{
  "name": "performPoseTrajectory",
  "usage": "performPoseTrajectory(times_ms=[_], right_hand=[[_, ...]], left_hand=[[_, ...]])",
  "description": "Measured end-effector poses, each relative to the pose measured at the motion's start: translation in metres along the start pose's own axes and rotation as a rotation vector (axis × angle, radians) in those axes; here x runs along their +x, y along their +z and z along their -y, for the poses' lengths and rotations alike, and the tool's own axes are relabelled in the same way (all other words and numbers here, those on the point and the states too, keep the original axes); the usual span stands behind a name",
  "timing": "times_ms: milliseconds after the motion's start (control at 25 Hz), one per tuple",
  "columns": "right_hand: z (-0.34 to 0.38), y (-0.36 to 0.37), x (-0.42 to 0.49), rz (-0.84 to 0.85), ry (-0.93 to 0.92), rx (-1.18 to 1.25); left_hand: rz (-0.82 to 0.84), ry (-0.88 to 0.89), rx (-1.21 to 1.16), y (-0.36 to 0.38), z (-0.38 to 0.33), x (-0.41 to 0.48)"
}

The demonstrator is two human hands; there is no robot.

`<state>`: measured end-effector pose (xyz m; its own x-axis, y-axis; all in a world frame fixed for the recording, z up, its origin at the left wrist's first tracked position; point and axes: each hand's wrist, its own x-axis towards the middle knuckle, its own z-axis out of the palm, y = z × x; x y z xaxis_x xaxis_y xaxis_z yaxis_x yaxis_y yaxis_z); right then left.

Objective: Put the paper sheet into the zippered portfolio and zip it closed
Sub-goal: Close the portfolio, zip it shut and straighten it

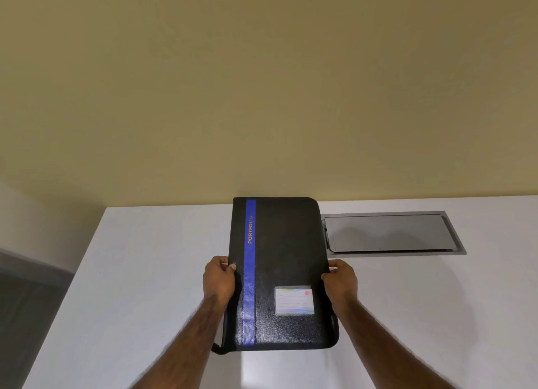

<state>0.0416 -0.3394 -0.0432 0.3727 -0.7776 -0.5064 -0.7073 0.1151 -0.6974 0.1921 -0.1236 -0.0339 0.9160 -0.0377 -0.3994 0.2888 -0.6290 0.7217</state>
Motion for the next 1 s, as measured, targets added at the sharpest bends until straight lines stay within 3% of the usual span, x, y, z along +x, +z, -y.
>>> performPoseTrajectory(times_ms=[640,1000], right_hand=[[-0.006,0.019,0.011,-0.005,0.027,-0.055],[-0.002,0.021,0.007,0.011,0.017,-0.083]], left_hand=[[0.08,-0.046,0.067,0.004,0.008,0.012],[0.132,0.078,0.353,0.006,0.002,-0.005]])
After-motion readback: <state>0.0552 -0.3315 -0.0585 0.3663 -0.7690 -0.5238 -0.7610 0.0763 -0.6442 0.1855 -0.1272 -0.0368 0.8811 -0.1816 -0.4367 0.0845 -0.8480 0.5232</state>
